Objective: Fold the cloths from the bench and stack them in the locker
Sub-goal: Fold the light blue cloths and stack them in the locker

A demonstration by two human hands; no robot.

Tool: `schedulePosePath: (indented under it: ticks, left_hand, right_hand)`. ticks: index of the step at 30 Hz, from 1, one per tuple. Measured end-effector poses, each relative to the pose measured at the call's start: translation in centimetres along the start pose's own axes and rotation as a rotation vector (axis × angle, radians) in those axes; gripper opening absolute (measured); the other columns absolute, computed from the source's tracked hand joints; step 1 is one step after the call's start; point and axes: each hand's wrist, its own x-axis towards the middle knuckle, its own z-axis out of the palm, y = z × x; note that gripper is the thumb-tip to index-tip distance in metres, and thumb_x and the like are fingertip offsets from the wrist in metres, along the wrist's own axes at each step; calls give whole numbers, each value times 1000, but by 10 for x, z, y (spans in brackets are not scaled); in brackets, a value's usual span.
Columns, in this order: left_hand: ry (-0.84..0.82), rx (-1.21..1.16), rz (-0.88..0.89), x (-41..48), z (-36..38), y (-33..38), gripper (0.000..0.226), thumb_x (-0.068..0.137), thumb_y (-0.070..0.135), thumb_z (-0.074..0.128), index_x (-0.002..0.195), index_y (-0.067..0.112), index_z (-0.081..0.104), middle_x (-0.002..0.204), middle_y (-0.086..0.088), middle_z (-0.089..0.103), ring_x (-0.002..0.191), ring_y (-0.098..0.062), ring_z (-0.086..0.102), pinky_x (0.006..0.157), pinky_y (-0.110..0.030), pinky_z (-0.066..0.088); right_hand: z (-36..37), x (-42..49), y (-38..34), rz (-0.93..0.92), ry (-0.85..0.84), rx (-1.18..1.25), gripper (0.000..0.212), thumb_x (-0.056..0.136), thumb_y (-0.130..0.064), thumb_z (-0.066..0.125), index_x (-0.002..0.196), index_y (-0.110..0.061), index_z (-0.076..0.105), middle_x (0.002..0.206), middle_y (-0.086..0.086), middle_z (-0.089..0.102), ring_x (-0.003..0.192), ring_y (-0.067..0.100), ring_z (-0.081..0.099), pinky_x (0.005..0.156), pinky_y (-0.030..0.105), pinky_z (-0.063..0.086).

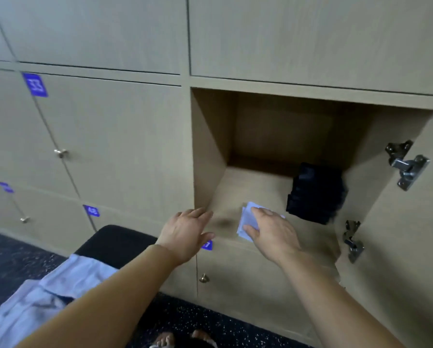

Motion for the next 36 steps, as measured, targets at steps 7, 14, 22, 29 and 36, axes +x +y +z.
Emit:
schedulePosePath:
  ticks: [7, 14, 22, 29, 36]
  left_hand:
    - [53, 22, -235, -141, -44, -62, 56, 100, 46, 43, 150, 24, 33, 156, 5, 34, 142, -16, 32, 111, -29, 25]
    - [50, 19, -510, -296, -42, -128, 58, 99, 48, 45, 150, 23, 34, 155, 5, 36, 139, -19, 37, 110, -34, 32]
    - [54, -22, -724, -413, -19, -167, 54, 96, 44, 53, 145, 21, 44, 146, 4, 48, 130, -23, 48, 103, -37, 40]
    - [-2, -89, -757, -425, 22, -189, 53, 98, 46, 48, 145, 22, 44, 148, 6, 46, 133, -20, 45, 107, -33, 36]
    - [75, -176, -765, -391, 55, -200, 38, 95, 44, 54, 123, 21, 64, 123, 1, 65, 117, -24, 59, 98, -36, 43]
  right_hand:
    - [-14, -56, -113, -194, 28, 51, 50, 99, -44, 43, 140, -17, 41, 141, 5, 49, 128, 27, 45, 98, 35, 38]
    - [20, -119, -229, -384, -25, 138, 49, 96, -41, 48, 137, -14, 42, 135, 9, 54, 124, 29, 48, 96, 37, 40]
    - [83, -167, -302, -553, -145, 123, 38, 95, -43, 50, 122, -16, 48, 130, 4, 56, 119, 27, 51, 85, 34, 40]
    - [136, -172, -308, -581, -269, 66, 36, 96, -43, 49, 120, -17, 50, 129, 3, 56, 119, 25, 52, 91, 34, 40]
    - [167, -137, -299, -525, -302, 51, 34, 98, -35, 48, 125, -16, 52, 131, 0, 55, 122, 22, 49, 97, 34, 40]
